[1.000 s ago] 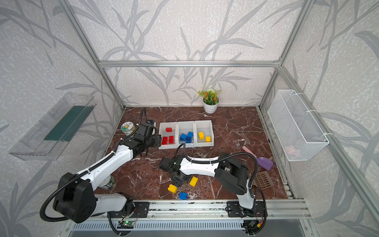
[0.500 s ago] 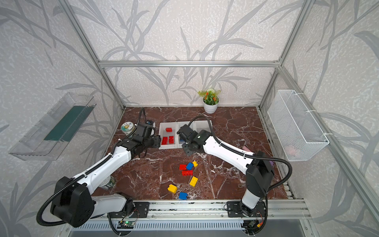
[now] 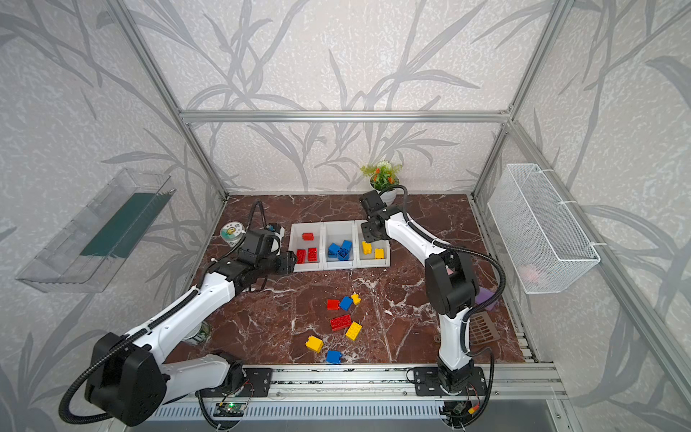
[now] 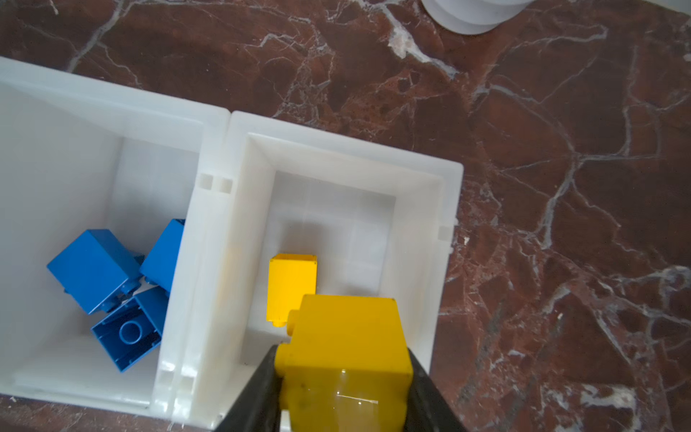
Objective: Sort the legos into containers by color
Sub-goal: 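Carry the yellow brick over the farthest compartment and open the right gripper, then grasp a yellow brick with the left gripper while the right gripper draws back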
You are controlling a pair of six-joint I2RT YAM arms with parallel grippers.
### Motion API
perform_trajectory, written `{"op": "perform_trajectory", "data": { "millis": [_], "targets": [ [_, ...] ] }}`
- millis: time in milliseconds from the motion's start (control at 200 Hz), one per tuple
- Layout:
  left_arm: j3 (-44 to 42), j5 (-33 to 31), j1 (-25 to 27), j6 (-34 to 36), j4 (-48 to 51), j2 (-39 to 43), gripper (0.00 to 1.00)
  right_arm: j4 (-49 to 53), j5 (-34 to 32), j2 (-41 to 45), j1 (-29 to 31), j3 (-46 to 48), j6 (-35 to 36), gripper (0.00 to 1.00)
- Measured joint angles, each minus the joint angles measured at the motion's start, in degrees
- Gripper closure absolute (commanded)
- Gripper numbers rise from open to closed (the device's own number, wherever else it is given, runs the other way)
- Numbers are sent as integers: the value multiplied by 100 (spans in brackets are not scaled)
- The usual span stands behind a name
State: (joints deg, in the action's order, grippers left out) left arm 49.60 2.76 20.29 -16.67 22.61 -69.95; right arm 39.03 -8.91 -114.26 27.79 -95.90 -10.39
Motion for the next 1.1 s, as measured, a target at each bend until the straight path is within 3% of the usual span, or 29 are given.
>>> {"op": "perform_trajectory", "data": {
  "millis": [145, 440, 585, 780, 1100],
  "targets": [
    [0, 68, 0, -15, -4, 0, 37, 39, 101, -90, -2, -151, 22, 39],
    [-140, 321, 31, -103, -20, 0, 35, 35, 205, 33, -11, -286, 74, 38],
    [-131, 337, 249, -92, 168, 2, 35, -162, 396, 632, -24, 417, -11, 37],
    [-120, 118, 1064, -162, 748, 131, 35, -485, 605, 1827, -26, 1703, -105, 37],
    [-437, 50, 1705, -763, 1650, 935, 35, -826, 1040, 3005, -26, 2973, -164, 36]
  ]
}}
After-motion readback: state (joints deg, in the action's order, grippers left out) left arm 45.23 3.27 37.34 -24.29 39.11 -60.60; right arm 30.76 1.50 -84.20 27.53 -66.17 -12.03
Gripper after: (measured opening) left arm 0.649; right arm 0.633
